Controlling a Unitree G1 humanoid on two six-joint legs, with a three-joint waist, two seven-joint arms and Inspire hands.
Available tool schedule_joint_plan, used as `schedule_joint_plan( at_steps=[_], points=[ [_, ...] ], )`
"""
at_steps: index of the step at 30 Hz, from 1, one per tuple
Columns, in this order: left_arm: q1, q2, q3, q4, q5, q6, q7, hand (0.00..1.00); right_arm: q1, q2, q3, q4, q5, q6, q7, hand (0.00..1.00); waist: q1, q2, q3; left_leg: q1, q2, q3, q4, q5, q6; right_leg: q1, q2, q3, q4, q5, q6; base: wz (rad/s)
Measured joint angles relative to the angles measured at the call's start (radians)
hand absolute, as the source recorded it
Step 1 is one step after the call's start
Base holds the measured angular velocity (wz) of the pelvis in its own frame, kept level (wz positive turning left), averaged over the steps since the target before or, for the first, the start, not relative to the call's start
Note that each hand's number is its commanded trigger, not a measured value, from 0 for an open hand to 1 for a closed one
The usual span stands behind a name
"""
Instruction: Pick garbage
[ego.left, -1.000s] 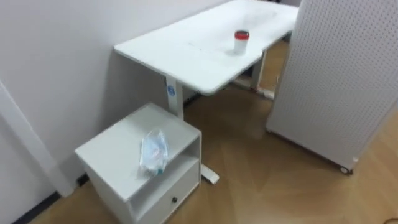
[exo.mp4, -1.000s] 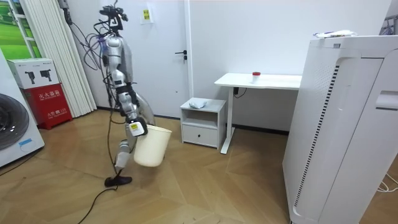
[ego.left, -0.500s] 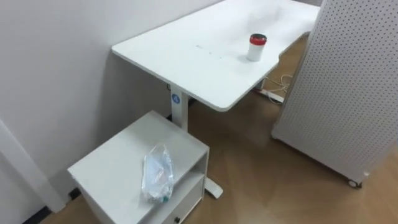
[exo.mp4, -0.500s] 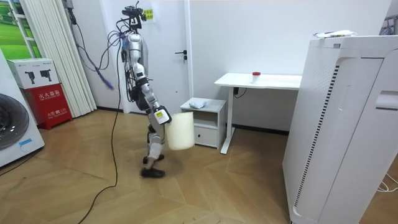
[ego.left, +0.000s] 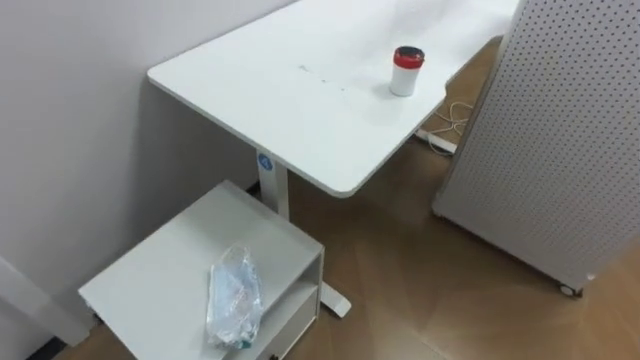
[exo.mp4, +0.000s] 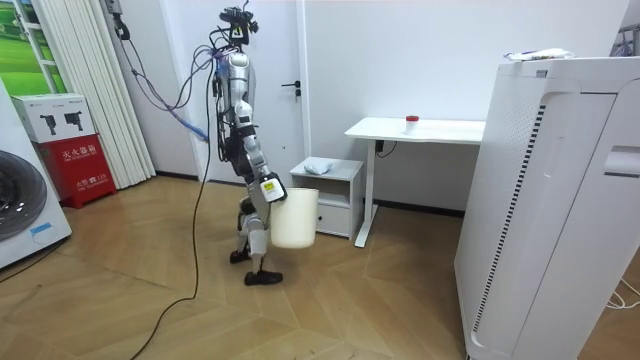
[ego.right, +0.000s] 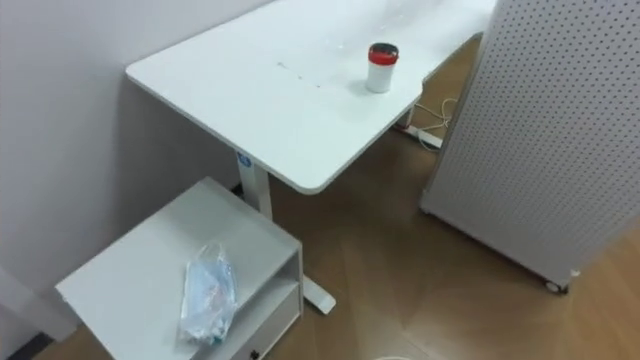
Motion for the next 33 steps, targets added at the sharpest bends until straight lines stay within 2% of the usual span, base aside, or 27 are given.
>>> schedule_joint_plan(
  at_steps=[2, 6, 7, 10, 13, 15, 16, 19, 23, 28, 33],
  points=[
    [-0.055, -0.003, -0.006, -0.018, 0.03, -0.034, 0.035, 0.0, -0.035, -0.003, 0.019, 0.022, -0.024, -0.014, -0.002, 1.0, -0.003, 0.005, 0.0043, -0.027, -0.003, 0.002, 0.002, 0.0, 0.0, -0.035, -0.004, 0.001, 0.018, 0.0, -0.001, -0.02],
    [-0.147, -0.014, -0.034, -0.037, 0.032, -0.07, 0.097, 0.0, -0.095, 0.0, 0.068, 0.032, -0.044, -0.032, -0.014, 1.0, -0.013, 0.007, 0.0112, -0.115, -0.011, 0.01, 0.043, 0.0, 0.0, -0.138, -0.018, 0.014, 0.075, 0.0, -0.003, -0.08],
    [-0.177, -0.017, -0.044, -0.037, 0.032, -0.081, 0.115, 0.0, -0.113, 0.0, 0.08, 0.03, -0.044, -0.035, -0.019, 1.0, -0.019, 0.009, 0.0197, -0.138, -0.012, 0.012, 0.056, 0.0, 0.001, -0.164, -0.021, 0.017, 0.093, 0.001, -0.004, -0.08],
    [-0.232, -0.019, -0.052, -0.036, 0.032, -0.111, 0.158, 0.0, -0.141, 0.001, 0.093, 0.025, -0.038, -0.048, -0.03, 1.0, -0.022, 0.011, 0.0251, -0.214, -0.01, 0.029, 0.102, 0.0, 0.002, -0.246, -0.027, 0.02, 0.134, 0.007, -0.014, -0.12],
    [-0.289, -0.015, -0.054, -0.035, 0.031, -0.114, 0.207, 0.0, -0.162, -0.003, 0.11, 0.003, -0.028, -0.063, -0.053, 1.0, -0.027, 0.019, 0.0343, -0.3, -0.003, 0.033, 0.144, -0.001, 0.003, -0.326, -0.029, 0.016, 0.16, 0.02, -0.03, -0.06],
    [-0.308, -0.014, -0.064, -0.037, 0.027, -0.116, 0.236, 0.0, -0.165, -0.007, 0.121, -0.022, -0.013, -0.068, -0.067, 1.0, -0.029, 0.021, 0.0374, -0.339, 0.002, 0.038, 0.168, -0.002, 0.002, -0.365, -0.029, 0.015, 0.183, 0.024, -0.036, -0.05],
    [-0.329, -0.012, -0.069, -0.037, 0.016, -0.12, 0.255, 0.0, -0.172, -0.014, 0.135, -0.039, 0.015, -0.071, -0.073, 1.0, -0.033, 0.026, 0.043, -0.372, 0.009, 0.037, 0.191, -0.007, 0.002, -0.394, -0.027, 0.015, 0.201, 0.025, -0.04, 0.0],
    [-0.375, 0.008, -0.083, -0.037, -0.02, -0.132, 0.304, 0.0, -0.212, -0.023, 0.157, -0.042, 0.048, -0.081, -0.088, 1.0, -0.053, 0.032, 0.05, -0.446, 0.016, 0.04, 0.236, -0.008, 0.0, -0.464, -0.027, 0.017, 0.23, 0.034, -0.055, -0.05],
    [-0.426, 0.025, -0.084, -0.037, -0.017, -0.165, 0.358, 0.0, -0.223, -0.019, 0.159, -0.072, 0.048, -0.088, -0.101, 1.0, -0.065, 0.022, 0.0596, -0.515, 0.028, 0.045, 0.267, -0.002, -0.009, -0.528, -0.021, 0.013, 0.244, 0.045, -0.072, -0.06],
    [-0.448, 0.056, -0.123, -0.049, -0.011, -0.171, 0.389, 0.0, -0.239, -0.021, 0.187, -0.101, 0.059, -0.085, -0.103, 1.0, -0.08, 0.018, 0.0622, -0.603, 0.047, 0.044, 0.32, -0.011, -0.018, -0.603, -0.002, 0.016, 0.257, 0.055, -0.087, -0.07],
    [-0.494, 0.063, -0.139, -0.053, 0.02, -0.171, 0.417, 0.0, -0.24, -0.028, 0.222, -0.123, 0.067, -0.086, -0.107, 1.0, -0.086, 0.017, 0.0623, -0.646, 0.064, 0.04, 0.354, -0.019, -0.02, -0.639, 0.006, 0.017, 0.274, 0.054, -0.092, -0.01]
  ],
)
